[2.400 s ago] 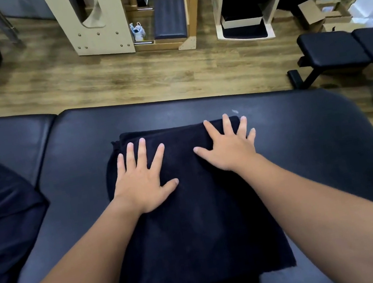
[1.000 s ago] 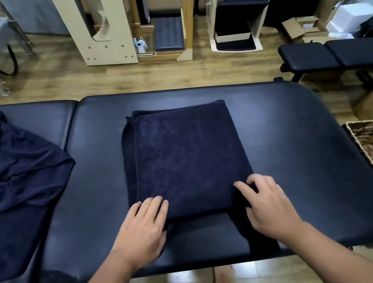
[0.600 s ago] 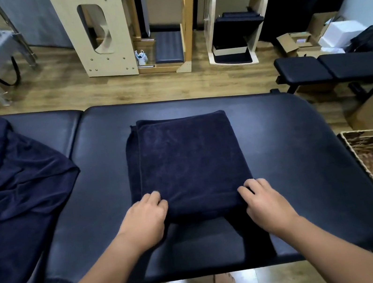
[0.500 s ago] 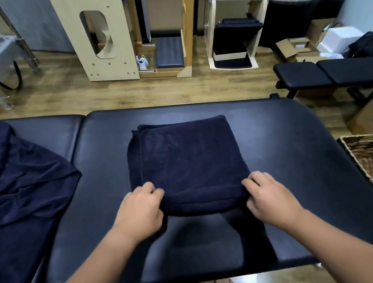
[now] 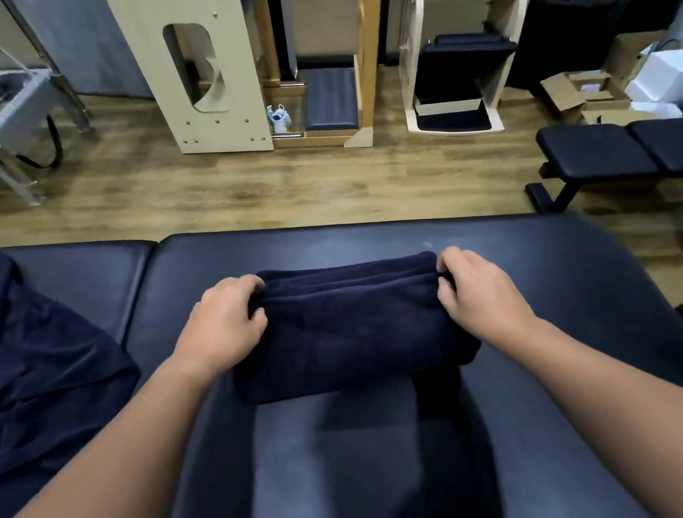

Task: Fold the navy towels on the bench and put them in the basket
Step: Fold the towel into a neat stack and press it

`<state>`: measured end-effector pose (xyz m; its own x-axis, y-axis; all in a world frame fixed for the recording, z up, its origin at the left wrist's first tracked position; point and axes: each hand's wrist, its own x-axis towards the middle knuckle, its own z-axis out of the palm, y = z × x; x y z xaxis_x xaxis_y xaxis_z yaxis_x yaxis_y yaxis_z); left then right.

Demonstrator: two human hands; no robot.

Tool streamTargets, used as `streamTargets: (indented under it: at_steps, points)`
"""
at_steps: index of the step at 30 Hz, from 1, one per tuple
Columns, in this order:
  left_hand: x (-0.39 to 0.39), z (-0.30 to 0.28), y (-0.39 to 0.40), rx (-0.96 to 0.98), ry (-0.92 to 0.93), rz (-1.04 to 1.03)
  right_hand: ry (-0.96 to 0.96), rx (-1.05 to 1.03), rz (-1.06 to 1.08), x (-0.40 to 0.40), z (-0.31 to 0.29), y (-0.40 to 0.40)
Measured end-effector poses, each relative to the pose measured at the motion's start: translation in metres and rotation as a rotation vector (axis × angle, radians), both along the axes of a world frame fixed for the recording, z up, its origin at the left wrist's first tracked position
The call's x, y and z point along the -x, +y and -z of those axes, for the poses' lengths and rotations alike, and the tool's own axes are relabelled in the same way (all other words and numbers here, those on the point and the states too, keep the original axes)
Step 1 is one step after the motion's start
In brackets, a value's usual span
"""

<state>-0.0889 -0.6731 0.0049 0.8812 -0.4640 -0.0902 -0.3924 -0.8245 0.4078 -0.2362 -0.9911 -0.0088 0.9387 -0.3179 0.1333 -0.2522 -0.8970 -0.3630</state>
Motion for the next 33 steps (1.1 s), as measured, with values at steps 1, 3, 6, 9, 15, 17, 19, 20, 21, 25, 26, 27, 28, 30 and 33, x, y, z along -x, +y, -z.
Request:
streamTargets:
  at_steps: [1,3,6,9,15,17,19,20,21,25,26,27,28,30,33]
  points:
    - [-0.013,0.003,-0.006,-0.009,-0.005,-0.004,0.000,-0.023,0.001,-0.013,0.002,-0.007]
    - [-0.033,0.010,-0.019,-0.027,-0.023,-0.022,-0.004,-0.062,0.021,-0.036,0.008,-0.020]
    - [-0.062,0.026,-0.034,-0.035,-0.060,-0.098,-0.015,-0.107,0.083,-0.074,0.021,-0.041]
    - [-0.067,0.038,-0.044,-0.110,-0.249,-0.048,0.086,-0.154,0.135,-0.102,0.043,-0.055]
    - [-0.005,0.050,-0.068,-0.393,-0.075,0.300,0.189,0.047,0.180,-0.121,0.061,-0.058]
    - [0.001,0.061,-0.066,-0.438,-0.026,0.251,0.055,0.182,0.131,-0.117,0.050,-0.045]
    - [0.003,0.064,-0.066,-0.439,-0.041,0.233,-0.041,0.270,0.070,-0.103,0.031,-0.021]
    - [0.003,0.065,-0.067,-0.438,-0.041,0.229,0.024,0.275,0.023,-0.094,0.023,-0.006]
    - [0.004,0.066,-0.067,-0.430,-0.038,0.225,0.140,0.263,-0.014,-0.084,0.019,0.008]
    - [0.008,0.074,-0.051,-0.348,-0.054,0.219,0.447,0.135,-0.070,-0.045,0.036,0.030]
    - [0.011,0.076,-0.048,-0.336,-0.049,0.225,0.449,0.129,-0.079,-0.040,0.044,0.030]
    - [0.013,0.078,-0.046,-0.328,-0.038,0.224,0.453,0.126,-0.081,-0.038,0.050,0.029]
    - [0.012,0.079,-0.047,-0.326,-0.022,0.218,0.463,0.118,-0.077,-0.040,0.052,0.028]
    - [0.011,0.075,-0.049,-0.342,0.014,0.205,0.505,0.100,-0.071,-0.045,0.046,0.028]
    - [0.014,0.065,-0.050,-0.361,0.025,0.143,0.552,0.117,-0.025,-0.047,0.028,0.034]
